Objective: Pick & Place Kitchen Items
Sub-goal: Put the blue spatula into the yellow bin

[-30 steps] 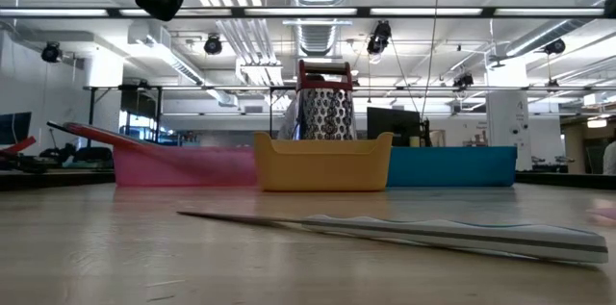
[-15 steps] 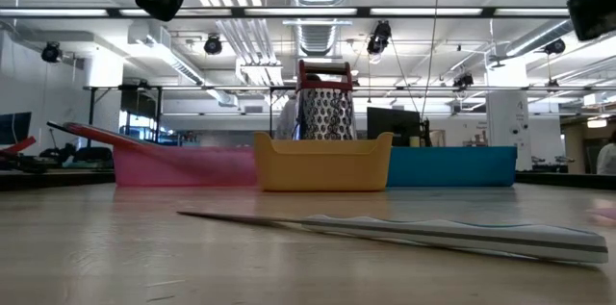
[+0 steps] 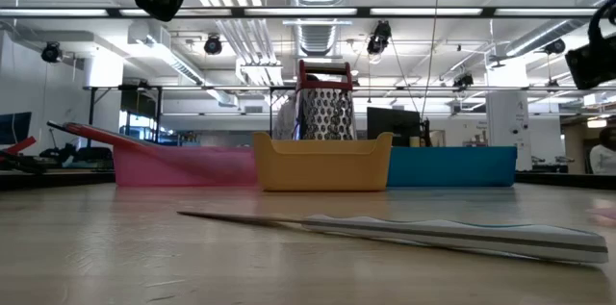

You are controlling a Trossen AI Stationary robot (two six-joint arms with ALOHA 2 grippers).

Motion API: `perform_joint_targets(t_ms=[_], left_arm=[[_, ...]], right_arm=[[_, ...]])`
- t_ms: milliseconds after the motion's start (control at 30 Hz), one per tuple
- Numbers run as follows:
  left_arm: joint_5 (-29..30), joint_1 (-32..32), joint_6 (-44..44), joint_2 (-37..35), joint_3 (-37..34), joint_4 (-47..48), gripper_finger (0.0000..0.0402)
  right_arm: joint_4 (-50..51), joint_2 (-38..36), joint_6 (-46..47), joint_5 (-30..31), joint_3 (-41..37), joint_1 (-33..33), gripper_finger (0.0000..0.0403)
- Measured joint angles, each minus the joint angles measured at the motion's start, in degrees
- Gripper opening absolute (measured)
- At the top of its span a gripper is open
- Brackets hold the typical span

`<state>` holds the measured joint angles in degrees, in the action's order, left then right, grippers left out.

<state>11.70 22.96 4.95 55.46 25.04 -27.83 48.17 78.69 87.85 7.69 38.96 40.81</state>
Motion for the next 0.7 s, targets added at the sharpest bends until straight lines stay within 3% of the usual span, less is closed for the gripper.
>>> perform_joint_targets(t_ms=[167, 400, 700], left_arm=[[0.00, 0.00, -0.02, 0.00, 0.00, 0.02, 0.0243], [-0.01, 0.01, 0.00, 0.00, 0.00, 0.04, 0.0243], [-0.01, 0.00, 0.08, 0.00, 0.00, 0.36, 0.0243]], right_arm=[[-6.77, 1.70, -1.77, -1.49, -3.41, -1.23, 0.0265], [-8.64, 2.30, -2.51, -2.29, -5.74, -3.17, 0.0224], [-7.07, 2.43, 0.48, -2.00, -5.92, -3.32, 0.0102]])
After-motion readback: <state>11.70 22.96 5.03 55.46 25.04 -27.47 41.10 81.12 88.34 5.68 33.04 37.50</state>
